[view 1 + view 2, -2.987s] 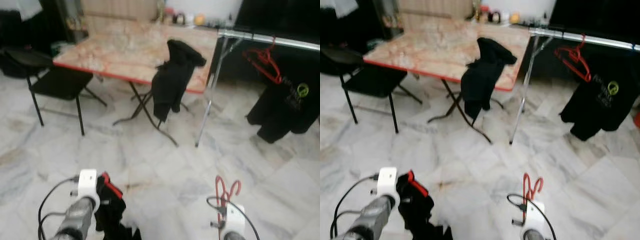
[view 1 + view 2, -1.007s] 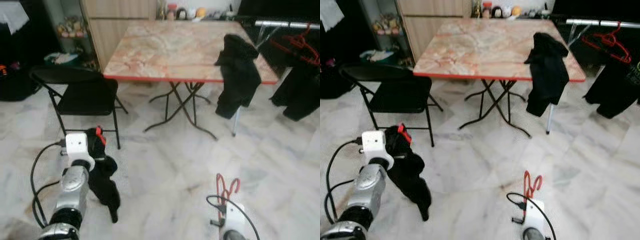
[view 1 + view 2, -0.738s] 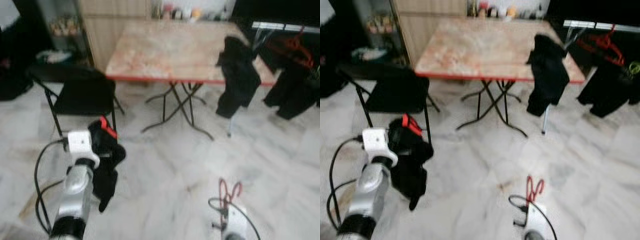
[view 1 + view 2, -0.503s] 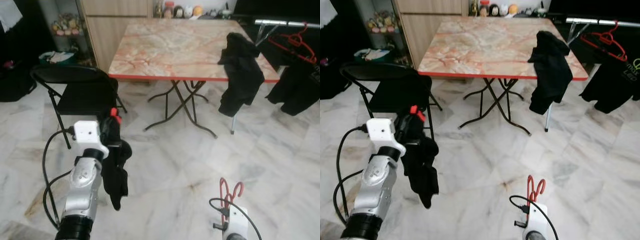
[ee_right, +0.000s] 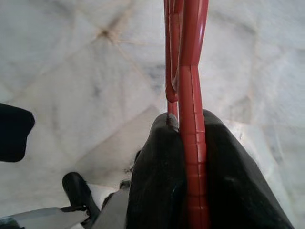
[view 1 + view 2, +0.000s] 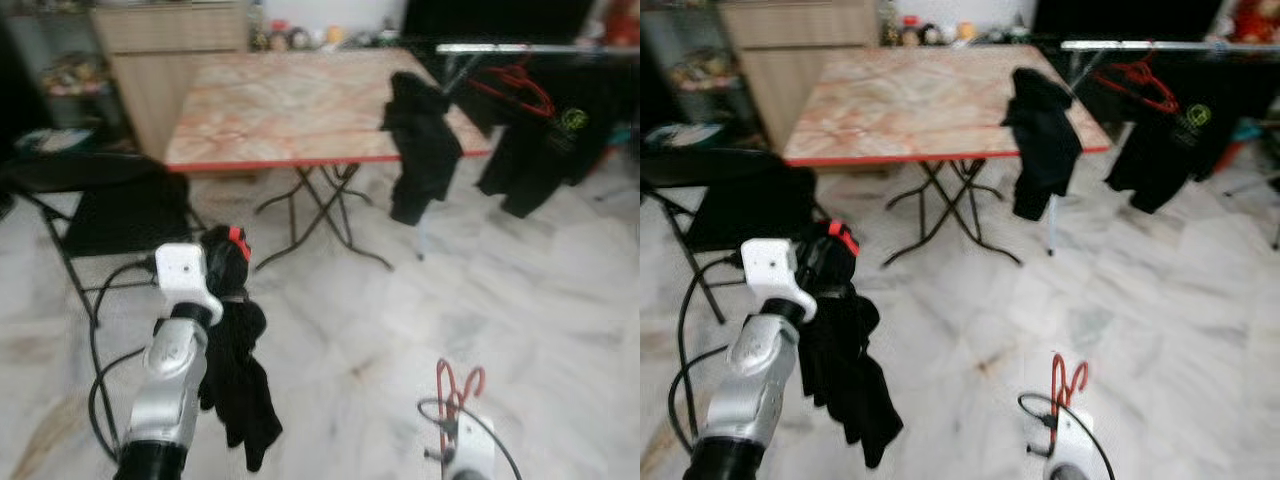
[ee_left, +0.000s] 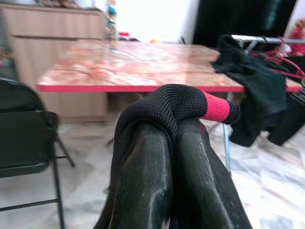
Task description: Hang hanger
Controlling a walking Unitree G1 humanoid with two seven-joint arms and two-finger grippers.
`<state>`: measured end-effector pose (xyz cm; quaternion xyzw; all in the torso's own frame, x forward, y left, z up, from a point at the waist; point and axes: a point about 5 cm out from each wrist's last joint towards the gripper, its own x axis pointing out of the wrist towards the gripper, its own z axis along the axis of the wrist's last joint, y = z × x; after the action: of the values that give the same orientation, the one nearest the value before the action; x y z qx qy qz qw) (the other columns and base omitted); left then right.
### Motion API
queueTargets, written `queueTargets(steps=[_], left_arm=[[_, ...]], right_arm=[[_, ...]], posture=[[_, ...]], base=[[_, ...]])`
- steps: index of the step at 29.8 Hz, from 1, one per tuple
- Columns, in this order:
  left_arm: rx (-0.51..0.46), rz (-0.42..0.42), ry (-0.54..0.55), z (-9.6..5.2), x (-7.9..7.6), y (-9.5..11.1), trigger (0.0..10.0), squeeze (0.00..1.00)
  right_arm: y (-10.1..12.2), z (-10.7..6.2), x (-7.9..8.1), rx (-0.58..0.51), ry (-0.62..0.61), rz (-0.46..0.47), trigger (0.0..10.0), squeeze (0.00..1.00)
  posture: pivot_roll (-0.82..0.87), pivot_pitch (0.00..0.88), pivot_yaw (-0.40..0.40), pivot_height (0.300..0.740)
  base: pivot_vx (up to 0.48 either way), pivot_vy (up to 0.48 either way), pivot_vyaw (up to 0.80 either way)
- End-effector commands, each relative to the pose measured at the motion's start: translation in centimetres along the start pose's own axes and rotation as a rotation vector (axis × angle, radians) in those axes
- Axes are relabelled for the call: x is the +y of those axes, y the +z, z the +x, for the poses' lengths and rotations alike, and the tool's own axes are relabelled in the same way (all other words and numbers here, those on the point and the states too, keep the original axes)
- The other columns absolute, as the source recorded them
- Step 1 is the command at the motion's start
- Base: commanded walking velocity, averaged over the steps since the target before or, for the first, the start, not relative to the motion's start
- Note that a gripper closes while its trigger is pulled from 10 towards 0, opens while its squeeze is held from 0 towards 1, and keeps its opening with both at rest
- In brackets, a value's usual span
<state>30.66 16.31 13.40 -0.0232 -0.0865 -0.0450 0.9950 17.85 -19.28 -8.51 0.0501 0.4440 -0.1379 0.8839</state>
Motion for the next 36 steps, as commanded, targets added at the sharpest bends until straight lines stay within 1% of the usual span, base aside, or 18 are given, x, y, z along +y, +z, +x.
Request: queueTargets(steps=[1, 2, 4, 5, 7, 9, 11, 12, 15, 19, 29, 30, 31, 32, 33, 34, 35, 36], left_arm=[[-0.026, -0.004, 0.005, 0.1, 0.1, 0.8, 10.0, 0.0], [-0.025, -0.028, 0.017, 0.1, 0.1, 0.8, 10.0, 0.0], [-0.026, -0.031, 0.02, 0.1, 0.2, 0.9, 10.0, 0.0], [-0.027, -0.031, 0.019, 0.2, 0.2, 0.9, 10.0, 0.0], [-0.03, 0.006, 0.001, 0.3, 0.1, 1.1, 10.0, 0.0], [-0.029, 0.011, -0.006, 0.3, -0.1, 1.2, 10.0, 0.0], [-0.026, 0.008, -0.006, 0.3, -0.2, 1.1, 10.0, 0.0], [-0.025, 0.006, -0.004, 0.3, -0.1, 1.1, 10.0, 0.0], [-0.028, -0.004, 0.001, 0.2, -0.2, 1.3, 10.0, 0.0], [-0.035, 0.01, -0.003, 0.3, -0.1, 1.5, 10.0, 0.0], [-0.04, -0.003, 0.005, 0.4, -0.1, 1.8, 10.0, 0.0], [-0.042, -0.004, 0.005, 0.4, -0.1, 1.9, 10.0, 0.0], [-0.042, -0.005, 0.005, 0.4, -0.1, 1.9, 10.0, 0.0], [-0.04, -0.005, 0.005, 0.4, -0.1, 1.9, 10.0, 0.0], [-0.04, -0.005, 0.005, 0.4, -0.1, 1.8, 10.0, 0.0], [-0.04, -0.005, 0.005, 0.4, -0.1, 1.8, 10.0, 0.0], [-0.039, -0.004, 0.003, 0.4, -0.1, 1.8, 10.0, 0.0], [-0.038, -0.003, 0.004, 0.4, -0.1, 1.8, 10.0, 0.0]], right_arm=[[0.3, 0.0, 0.2, -0.01, 0.006, 0.012, 10.0, 0.0], [0.3, 0.0, 0.2, -0.01, 0.007, 0.011, 10.0, 0.0], [0.2, 0.0, 0.2, -0.006, 0.008, 0.007, 10.0, 0.0], [0.2, 0.0, 0.2, -0.005, 0.01, 0.006, 10.0, 0.0], [0.2, 0.0, 0.3, -0.003, 0.012, 0.008, 10.0, 0.0], [0.1, 0.0, 0.4, 0.007, 0.015, 0.008, 10.0, 0.0], [-0.1, 0.0, 0.5, 0.02, 0.02, 0.006, 10.0, 0.0], [-0.1, 0.0, 0.6, 0.02, 0.026, 0.022, 10.0, 0.0], [-0.1, 0.0, 0.6, 0.019, 0.031, 0.009, 10.0, 0.0], [-0.1, 0.0, 0.6, 0.014, 0.024, -0.004, 10.0, 0.0], [0.0, 0.0, 0.6, 0.015, 0.019, -0.003, 10.0, 0.0], [-0.6, -0.1, 0.7, 0.06, 0.026, -0.062, 10.0, 0.0], [-1.0, -0.1, 0.7, 0.083, 0.029, -0.092, 10.0, 0.0], [-2.0, -0.3, 0.7, 0.15, 0.036, -0.217, 10.0, 0.0], [-2.7, -0.4, 0.7, 0.19, 0.044, -0.285, 10.0, 0.0], [-2.7, -0.4, 0.7, 0.19, 0.044, -0.285, 10.0, 0.0], [-4.2, -0.8, 0.4, 0.279, 0.055, -0.4, 10.0, 0.0], [-5.2, -1.1, 0.0, 0.334, 0.045, -0.377, 10.0, 0.0]], posture=[[0.06, 0.0, -0.012, 0.74], [0.06, 0.0, -0.012, 0.74], [0.06, 0.0, -0.012, 0.74], [0.06, 0.0, -0.012, 0.74], [0.06, 0.0, -0.012, 0.74], [0.07, 0.0, -0.012, 0.74], [0.07, 0.0, -0.012, 0.74], [0.06, 0.0, -0.008, 0.74], [0.06, 0.0, -0.009, 0.74], [0.06, 0.0, -0.009, 0.74], [0.07, 0.0, -0.01, 0.74], [0.07, 0.0, -0.01, 0.74], [0.07, 0.0, -0.01, 0.74], [0.07, 0.0, -0.01, 0.74], [0.07, 0.0, -0.01, 0.74], [0.07, 0.0, -0.01, 0.74], [0.07, 0.0, -0.01, 0.74], [0.07, 0.0, -0.01, 0.74]], base=[[0.368, 0.0, 0.0], [0.375, 0.0, 0.0], [0.375, 0.0, 0.0], [0.375, 0.0, 0.0], [0.379, 0.0, 0.0], [0.328, 0.0, 0.0], [0.277, 0.0, 0.0], [0.285, 0.0, -0.76], [0.289, 0.0, -0.75], [0.291, 0.0, 0.0], [0.3, 0.0, 0.0], [0.304, 0.0, 0.0], [0.304, 0.0, 0.0], [0.3, 0.0, 0.0], [0.3, 0.0, 0.0], [0.3, 0.0, 0.0], [0.3, 0.0, 0.0], [0.3, 0.0, 0.0]])
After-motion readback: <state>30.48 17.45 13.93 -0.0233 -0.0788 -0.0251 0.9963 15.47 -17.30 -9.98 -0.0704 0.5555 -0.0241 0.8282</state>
